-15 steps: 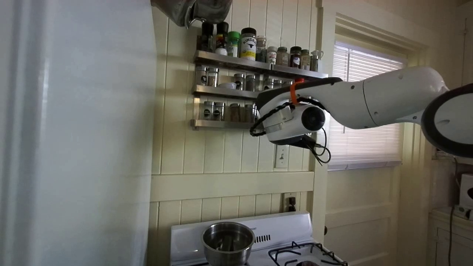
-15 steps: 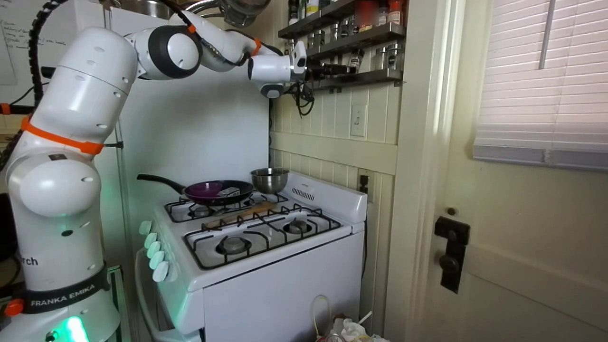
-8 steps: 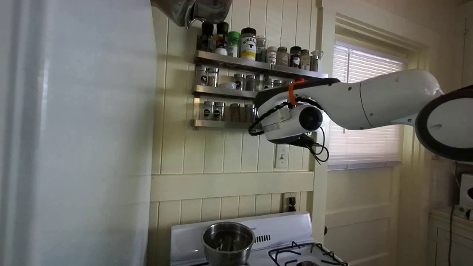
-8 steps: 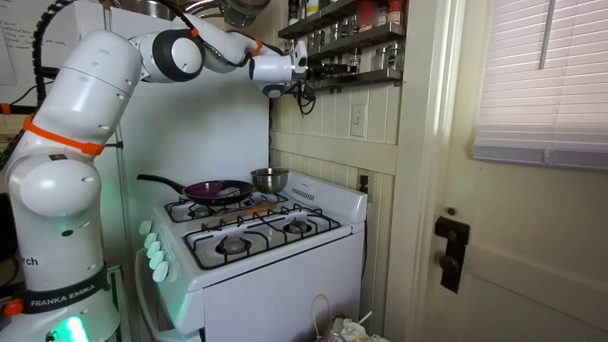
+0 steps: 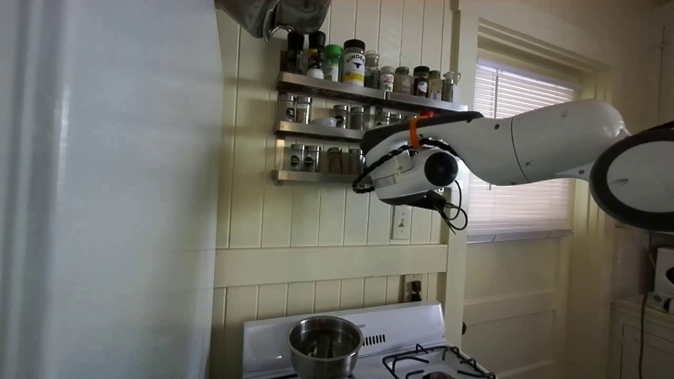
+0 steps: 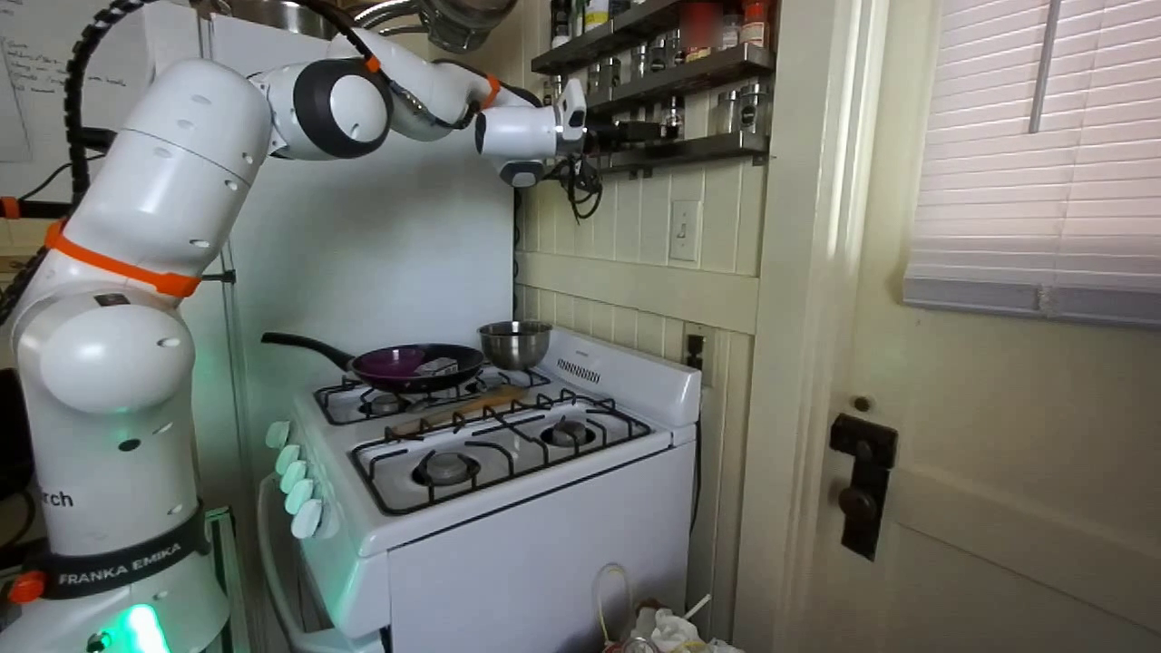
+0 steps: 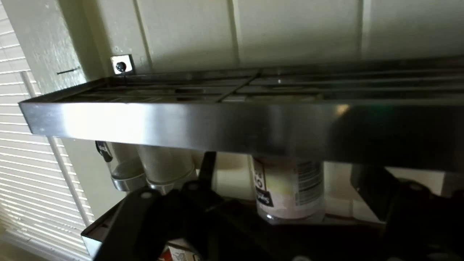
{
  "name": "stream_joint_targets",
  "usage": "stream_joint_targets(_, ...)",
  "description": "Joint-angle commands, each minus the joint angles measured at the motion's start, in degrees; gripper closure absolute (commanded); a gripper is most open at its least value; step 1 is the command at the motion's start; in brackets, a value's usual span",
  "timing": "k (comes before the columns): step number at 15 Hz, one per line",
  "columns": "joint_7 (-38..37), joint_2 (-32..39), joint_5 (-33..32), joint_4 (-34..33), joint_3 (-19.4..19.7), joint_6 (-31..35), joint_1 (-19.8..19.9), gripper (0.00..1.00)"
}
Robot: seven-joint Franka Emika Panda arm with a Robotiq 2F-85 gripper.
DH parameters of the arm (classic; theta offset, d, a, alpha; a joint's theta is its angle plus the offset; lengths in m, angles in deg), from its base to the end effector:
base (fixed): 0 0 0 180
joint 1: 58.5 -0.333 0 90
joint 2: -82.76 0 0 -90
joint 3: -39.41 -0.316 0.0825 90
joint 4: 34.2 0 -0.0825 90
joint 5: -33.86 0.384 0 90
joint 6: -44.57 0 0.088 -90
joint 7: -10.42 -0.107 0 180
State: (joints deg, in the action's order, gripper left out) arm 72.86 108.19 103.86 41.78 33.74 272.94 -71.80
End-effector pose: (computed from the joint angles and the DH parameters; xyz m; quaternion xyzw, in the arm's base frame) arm 0.6304 0.0595 0.6286 0.6444 -0.1985 0.7279 0.1241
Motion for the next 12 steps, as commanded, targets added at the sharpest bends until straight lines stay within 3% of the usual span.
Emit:
stream_joint_targets(1,0.75,1.51,0.52,-2.39,0.19,3.64,-1.18,0.0)
stream_joint_targets(12,-1.79,0.57,-1.71,0.35,0.52,12.73,-3.48,0.0)
